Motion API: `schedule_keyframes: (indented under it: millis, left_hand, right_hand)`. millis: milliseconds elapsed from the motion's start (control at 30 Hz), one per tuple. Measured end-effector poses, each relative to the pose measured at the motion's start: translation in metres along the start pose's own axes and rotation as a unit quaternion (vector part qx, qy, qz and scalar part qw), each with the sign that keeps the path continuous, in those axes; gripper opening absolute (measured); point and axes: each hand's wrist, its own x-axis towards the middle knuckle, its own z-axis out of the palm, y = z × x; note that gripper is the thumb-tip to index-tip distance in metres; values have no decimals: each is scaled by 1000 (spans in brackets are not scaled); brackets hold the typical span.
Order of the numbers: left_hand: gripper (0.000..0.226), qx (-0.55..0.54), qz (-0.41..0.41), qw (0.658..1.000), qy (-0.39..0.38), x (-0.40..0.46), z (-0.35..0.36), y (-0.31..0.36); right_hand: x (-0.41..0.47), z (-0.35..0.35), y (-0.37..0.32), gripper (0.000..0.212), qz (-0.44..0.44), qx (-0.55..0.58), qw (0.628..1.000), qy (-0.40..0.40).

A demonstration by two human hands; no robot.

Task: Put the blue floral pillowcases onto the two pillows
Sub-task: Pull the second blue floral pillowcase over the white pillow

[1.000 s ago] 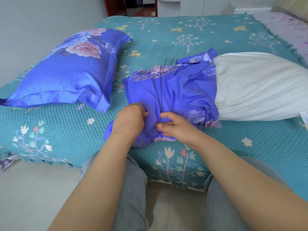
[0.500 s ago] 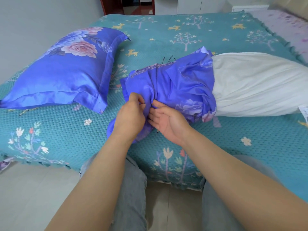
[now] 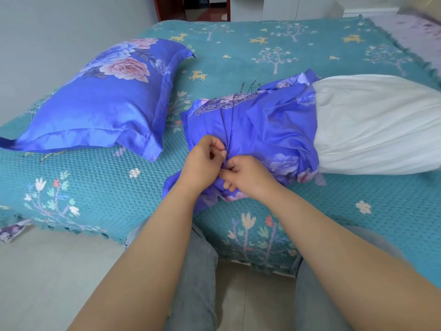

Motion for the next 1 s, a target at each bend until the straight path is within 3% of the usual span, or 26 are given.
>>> schedule_keyframes:
  millis: [100,267,400,500,567,633,700,767,833,900,933,1000]
  left_hand:
    - [20,-108,-38,993,4,0,-6,1]
    - [20,-177,-37,982,61,2,-13,3]
    - [11,14,-73,986,150,12,-26,-22]
    - [28,56,-123,986,102,14,-33,-36]
    - [33,70,-47,988,126,12,-31,-27]
    - [37,121,80,980,139,11,-23,-14]
    - [43,206,127,967,75,13,-10,-7]
    - [45,287,100,953,15,15,0,-5]
    - [36,306,85,948,29,17,2,-2]
    - [20,293,65,951,71,20,-1,5]
    - [16,291,50,952,80,20,-2,7]
    - [13,275,27,958,78,18,-1,9]
  right_hand:
    - [-4,1,-11,34,-32,-233,962,136]
    - [3,-5,-11,30,-150,-300,915,224]
    - [11,-22,-1,26,-197,-77,947,240]
    - [18,-34,8,29,-77,229,952,187]
    - [19,-35,13,30,-7,362,925,119]
    - [14,-33,13,29,11,312,948,64]
    - [9,-28,11,28,21,245,969,27]
    - [8,-22,12,18,2,158,986,61]
    - [7,-21,13,9,-32,-27,985,166]
    - [4,-22,9,29,-87,-184,949,239]
    - [3,-22,7,37,-106,-222,938,246]
    - [1,-23,5,50,-102,-214,949,207]
